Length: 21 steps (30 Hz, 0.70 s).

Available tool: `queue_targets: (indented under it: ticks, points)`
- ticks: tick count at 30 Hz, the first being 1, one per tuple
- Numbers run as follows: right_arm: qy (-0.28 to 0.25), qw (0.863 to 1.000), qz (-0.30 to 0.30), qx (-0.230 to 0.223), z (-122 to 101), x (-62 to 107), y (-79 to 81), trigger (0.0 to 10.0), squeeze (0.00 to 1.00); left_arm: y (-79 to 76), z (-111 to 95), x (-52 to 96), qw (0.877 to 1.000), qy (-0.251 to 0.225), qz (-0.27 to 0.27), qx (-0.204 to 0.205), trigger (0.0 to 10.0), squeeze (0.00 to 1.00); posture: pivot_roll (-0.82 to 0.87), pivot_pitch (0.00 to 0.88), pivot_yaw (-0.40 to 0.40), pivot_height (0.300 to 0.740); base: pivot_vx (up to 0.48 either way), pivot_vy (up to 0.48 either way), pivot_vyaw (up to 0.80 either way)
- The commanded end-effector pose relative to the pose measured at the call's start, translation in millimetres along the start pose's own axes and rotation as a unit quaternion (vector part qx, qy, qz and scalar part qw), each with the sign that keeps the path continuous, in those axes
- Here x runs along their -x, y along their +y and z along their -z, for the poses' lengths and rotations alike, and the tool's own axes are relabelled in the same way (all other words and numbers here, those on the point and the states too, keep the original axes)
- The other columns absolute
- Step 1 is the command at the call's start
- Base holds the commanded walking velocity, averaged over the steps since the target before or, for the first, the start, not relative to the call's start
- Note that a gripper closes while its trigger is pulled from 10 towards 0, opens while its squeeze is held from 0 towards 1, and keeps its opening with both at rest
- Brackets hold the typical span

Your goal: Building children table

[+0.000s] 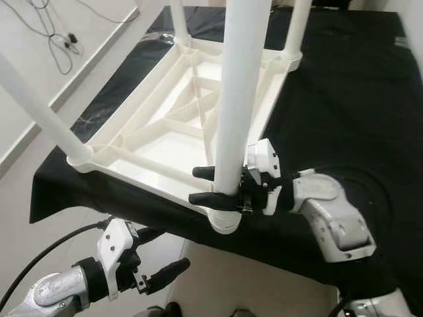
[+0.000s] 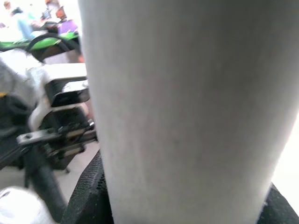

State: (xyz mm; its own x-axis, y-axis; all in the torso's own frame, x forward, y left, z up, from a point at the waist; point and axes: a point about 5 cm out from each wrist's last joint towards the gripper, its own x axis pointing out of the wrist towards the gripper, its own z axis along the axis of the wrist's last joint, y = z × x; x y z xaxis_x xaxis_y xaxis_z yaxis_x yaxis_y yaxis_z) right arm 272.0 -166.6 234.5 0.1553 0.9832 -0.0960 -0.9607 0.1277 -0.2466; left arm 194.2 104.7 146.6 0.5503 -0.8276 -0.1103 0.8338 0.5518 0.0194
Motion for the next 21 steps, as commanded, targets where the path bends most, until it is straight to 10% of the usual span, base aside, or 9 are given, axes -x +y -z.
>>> queue_targets:
  ticks: [1, 21]
  points:
    - [0.057, 0.997, -0.043, -0.016, 16.2, -5.1, 9.4, 10.0, 0.0, -3.5, 4.5, 2.2, 1.0, 0.015, 0.008, 0.008, 10.0, 0.0, -0.02, 0.29, 0.086, 0.74, 0.0, 0.0, 0.0]
    - [0.099, 0.994, -0.047, 0.023, 22.9, -9.3, 11.6, 10.0, 0.0, -6.9, 6.9, 3.3, 1.0, 0.02, 0.012, 0.009, 10.0, 0.0, -0.03, 0.277, 0.09, 0.74, 0.0, 0.0, 0.0]
